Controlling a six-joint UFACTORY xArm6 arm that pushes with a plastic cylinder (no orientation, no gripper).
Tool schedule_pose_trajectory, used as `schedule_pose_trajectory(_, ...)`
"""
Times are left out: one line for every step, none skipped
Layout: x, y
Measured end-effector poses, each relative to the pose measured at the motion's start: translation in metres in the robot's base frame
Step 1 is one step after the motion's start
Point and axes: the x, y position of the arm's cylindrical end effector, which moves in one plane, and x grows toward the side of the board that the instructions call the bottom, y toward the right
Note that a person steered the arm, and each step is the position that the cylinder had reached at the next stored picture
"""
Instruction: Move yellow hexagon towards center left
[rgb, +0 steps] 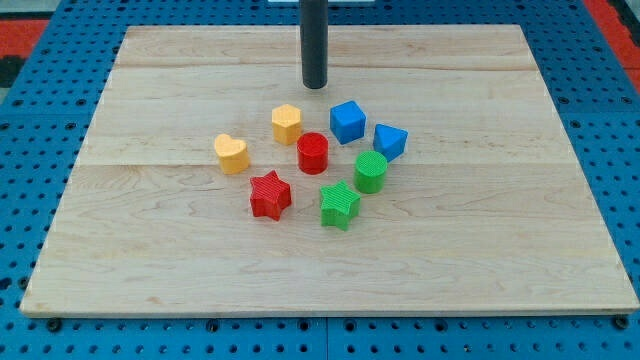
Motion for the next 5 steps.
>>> schedule_pose_trajectory(0.000,0.000)
schedule_pose_trajectory(0.000,-0.001)
schedule_pose_trajectory(0.025,0.023)
schedule_pose_trajectory(0.021,0.065)
schedule_pose_trajectory(0.036,0.137)
